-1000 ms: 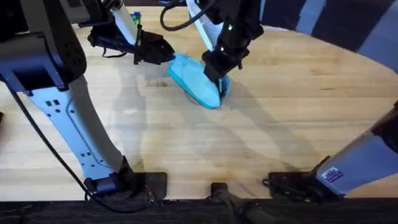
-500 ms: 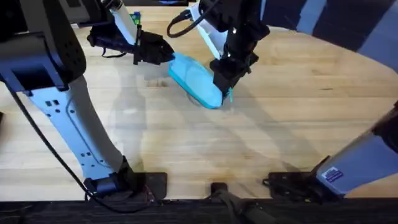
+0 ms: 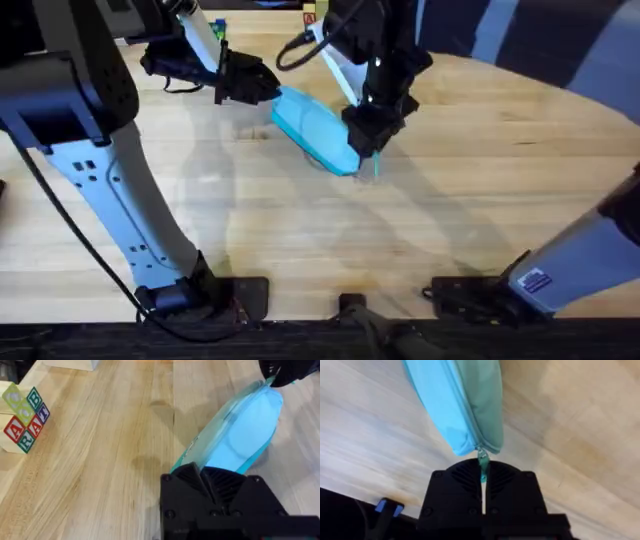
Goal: Unzip the bag, pick up the pens from the table one at a time and place them inside, then zip the bag closed.
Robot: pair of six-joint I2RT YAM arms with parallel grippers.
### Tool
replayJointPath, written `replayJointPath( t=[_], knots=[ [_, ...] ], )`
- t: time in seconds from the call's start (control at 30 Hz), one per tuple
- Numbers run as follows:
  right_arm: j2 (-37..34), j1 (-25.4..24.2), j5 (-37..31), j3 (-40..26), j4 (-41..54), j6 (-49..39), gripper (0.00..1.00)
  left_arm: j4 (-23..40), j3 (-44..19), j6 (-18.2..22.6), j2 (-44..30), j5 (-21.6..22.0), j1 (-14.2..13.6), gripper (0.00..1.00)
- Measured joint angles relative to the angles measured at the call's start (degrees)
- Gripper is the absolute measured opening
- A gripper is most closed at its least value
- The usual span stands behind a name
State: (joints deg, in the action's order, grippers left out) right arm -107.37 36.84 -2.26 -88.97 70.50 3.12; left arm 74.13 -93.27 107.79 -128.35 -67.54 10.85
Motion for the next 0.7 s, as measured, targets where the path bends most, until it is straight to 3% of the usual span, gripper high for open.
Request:
replayJointPath(
  t=[0.33,0.7],
  knots=[
    [0.00,-1.88,0.70,3.00,-1.69,1.66,0.035,0.04,0.00,0.00,0.00,0.04,-0.02,0.042],
    [0.02,-8.57,5.62,6.72,-5.51,2.10,0.035,0.46,0.02,-0.03,-0.02,0.06,-0.76,0.042]
  ],
)
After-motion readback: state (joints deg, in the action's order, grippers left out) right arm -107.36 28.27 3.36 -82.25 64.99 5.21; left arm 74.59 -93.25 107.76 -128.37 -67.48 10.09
